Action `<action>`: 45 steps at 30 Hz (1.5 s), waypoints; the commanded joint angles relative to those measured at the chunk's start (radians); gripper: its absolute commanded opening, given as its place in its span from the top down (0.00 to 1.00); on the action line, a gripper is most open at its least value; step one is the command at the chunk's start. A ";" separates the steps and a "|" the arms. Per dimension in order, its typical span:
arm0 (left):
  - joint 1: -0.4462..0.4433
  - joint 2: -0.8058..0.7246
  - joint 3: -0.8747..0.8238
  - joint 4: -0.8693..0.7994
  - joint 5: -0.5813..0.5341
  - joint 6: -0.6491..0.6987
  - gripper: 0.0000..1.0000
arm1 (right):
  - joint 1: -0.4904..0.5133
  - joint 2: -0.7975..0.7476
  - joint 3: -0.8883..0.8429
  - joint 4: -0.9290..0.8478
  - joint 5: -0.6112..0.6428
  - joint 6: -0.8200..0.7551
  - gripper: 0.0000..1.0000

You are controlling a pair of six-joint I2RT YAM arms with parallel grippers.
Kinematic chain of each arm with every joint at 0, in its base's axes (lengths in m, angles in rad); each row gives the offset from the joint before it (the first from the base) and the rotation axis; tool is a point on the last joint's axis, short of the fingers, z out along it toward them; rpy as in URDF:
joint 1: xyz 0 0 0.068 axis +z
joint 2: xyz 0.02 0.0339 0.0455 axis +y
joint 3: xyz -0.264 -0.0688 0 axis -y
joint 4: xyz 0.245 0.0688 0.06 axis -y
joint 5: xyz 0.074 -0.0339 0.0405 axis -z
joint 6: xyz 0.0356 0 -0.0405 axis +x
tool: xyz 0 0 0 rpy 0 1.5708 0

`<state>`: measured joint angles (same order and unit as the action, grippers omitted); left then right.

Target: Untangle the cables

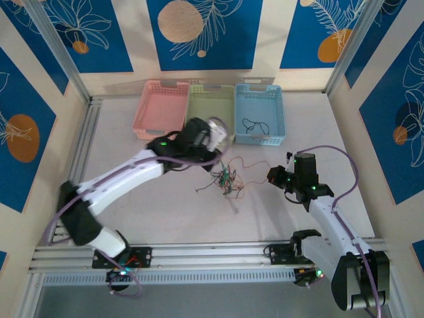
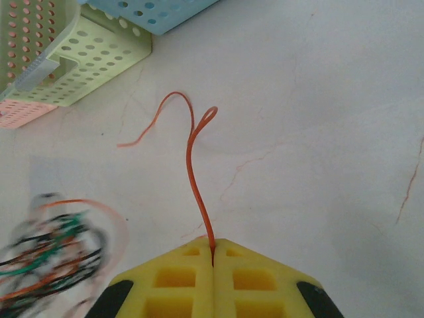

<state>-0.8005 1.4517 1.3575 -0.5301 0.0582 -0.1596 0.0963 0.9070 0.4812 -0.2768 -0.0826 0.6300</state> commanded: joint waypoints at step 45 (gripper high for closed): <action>0.797 -0.539 -0.335 0.268 0.786 -0.415 1.00 | -0.040 -0.134 0.018 -0.048 -0.075 0.007 0.74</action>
<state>0.0483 0.9306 1.0630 -0.4393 0.5930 -0.4782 0.0196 0.8146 0.4637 -0.2996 -0.1135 0.6628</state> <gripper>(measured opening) 0.071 0.225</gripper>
